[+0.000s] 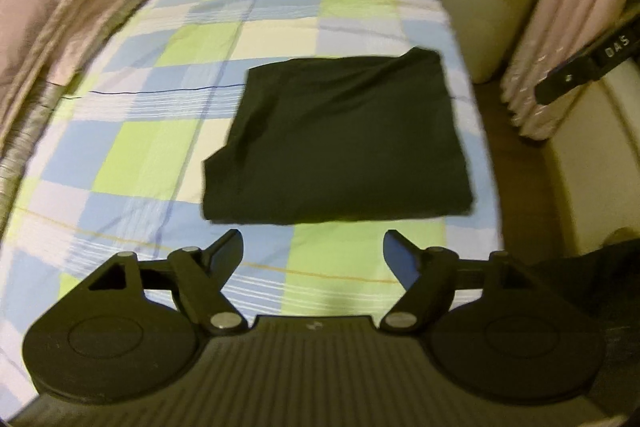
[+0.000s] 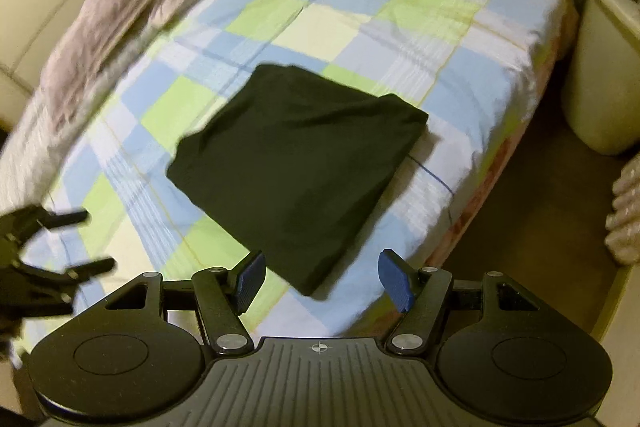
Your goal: Fold clothes
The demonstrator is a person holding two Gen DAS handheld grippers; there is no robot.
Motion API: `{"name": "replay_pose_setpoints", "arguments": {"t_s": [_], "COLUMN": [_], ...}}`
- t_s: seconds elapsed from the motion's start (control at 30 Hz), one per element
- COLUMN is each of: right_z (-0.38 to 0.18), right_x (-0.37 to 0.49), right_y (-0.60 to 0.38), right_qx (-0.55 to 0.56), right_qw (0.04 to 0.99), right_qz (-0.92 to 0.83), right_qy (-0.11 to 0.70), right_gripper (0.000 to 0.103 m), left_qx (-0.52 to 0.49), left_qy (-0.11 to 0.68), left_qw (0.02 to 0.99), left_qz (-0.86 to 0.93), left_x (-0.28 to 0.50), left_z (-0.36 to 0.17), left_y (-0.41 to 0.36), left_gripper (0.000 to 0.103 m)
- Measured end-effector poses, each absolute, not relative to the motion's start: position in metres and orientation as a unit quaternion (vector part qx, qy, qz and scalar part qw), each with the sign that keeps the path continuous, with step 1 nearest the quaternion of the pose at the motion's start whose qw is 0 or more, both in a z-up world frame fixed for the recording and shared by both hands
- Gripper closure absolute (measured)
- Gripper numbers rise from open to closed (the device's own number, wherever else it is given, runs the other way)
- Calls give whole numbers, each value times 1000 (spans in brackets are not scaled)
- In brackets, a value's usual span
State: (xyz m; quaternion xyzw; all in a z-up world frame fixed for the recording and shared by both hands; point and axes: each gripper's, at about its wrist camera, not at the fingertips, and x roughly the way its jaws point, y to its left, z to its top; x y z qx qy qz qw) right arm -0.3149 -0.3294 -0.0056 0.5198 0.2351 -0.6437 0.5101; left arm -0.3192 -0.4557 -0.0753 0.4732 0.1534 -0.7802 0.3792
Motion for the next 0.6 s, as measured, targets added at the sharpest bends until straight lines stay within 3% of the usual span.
{"name": "replay_pose_setpoints", "arguments": {"t_s": [0.13, 0.2, 0.3, 0.6], "right_z": [-28, -43, -71, -173], "right_x": [-291, -272, -231, -158], "right_y": [-349, -356, -364, -381], "right_qx": [441, 389, 315, 162], "right_qw": [562, 590, 627, 619], "right_qz": [-601, -571, -529, -507], "right_qy": [358, 418, 477, 578], "right_gripper": [37, 26, 26, 26], "left_qx": [524, 548, 573, 562], "left_qy": [23, -62, -159, -305], "left_qw": [363, 333, 278, 177], "left_qz": [-770, -765, -754, -748], "left_x": [-337, -342, -343, -343], "left_z": [-100, -122, -160, -236], "left_y": [-448, -444, -445, -488], "left_gripper": [18, 17, 17, 17]}}
